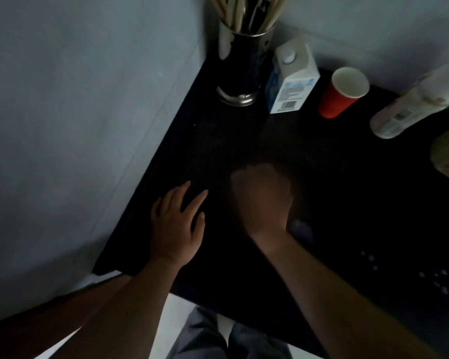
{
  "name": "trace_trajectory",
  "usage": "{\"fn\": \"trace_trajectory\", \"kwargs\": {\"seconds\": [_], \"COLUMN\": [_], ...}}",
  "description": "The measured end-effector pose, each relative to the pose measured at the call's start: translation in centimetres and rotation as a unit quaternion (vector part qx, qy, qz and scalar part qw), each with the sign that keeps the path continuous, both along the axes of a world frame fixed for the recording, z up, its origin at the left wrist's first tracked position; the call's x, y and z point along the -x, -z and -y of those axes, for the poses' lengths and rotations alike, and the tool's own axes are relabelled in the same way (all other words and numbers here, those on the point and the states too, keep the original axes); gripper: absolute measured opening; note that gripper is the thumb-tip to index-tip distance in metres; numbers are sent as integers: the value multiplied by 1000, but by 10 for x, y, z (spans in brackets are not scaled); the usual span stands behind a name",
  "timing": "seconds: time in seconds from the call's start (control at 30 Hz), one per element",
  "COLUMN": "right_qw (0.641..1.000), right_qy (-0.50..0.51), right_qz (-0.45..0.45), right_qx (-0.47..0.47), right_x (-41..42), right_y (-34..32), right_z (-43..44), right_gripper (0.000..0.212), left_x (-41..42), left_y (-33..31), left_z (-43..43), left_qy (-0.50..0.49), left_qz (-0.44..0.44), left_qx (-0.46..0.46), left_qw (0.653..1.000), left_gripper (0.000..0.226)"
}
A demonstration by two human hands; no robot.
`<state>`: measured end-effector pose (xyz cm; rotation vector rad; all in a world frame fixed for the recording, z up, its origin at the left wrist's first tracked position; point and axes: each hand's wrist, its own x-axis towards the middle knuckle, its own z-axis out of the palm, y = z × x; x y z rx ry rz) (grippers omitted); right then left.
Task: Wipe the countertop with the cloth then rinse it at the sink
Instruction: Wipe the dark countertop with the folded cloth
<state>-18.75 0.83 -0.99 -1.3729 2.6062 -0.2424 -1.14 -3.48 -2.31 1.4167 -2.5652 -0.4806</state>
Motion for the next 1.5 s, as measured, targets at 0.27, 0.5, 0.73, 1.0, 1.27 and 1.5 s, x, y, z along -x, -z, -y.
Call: {"fn": "trace_trajectory", "kwargs": {"seconds": [0.27, 0.5, 0.73, 1.0, 1.27, 1.5], "right_qw": [991, 997, 993, 993, 996, 992], "right_qy": [-129, 70, -115, 118, 82, 128], "right_qz": [6, -8, -2, 16, -30, -11], "right_qx": [19, 41, 17, 14, 32, 21], "right_x": [-2, 44, -5, 43, 59, 102], "right_y": [6, 5, 5, -2, 2, -3], "right_z": [-16, 48, -4, 67, -48, -22], "right_gripper": [54, 48, 49, 46, 47, 51], "left_x": [0, 1, 2, 1, 20, 116], "left_y": [2, 0, 1, 5, -19, -6], "left_z": [1, -1, 0, -1, 11, 17], "left_qy": [1, -5, -3, 0, 101, 176], "left_qz": [1, -8, 0, -9, -105, 4], "left_qx": [-6, -17, -9, -6, -36, -10], "left_qw": [1000, 1000, 1000, 1000, 989, 984], "left_gripper": [45, 45, 46, 45, 38, 44]}}
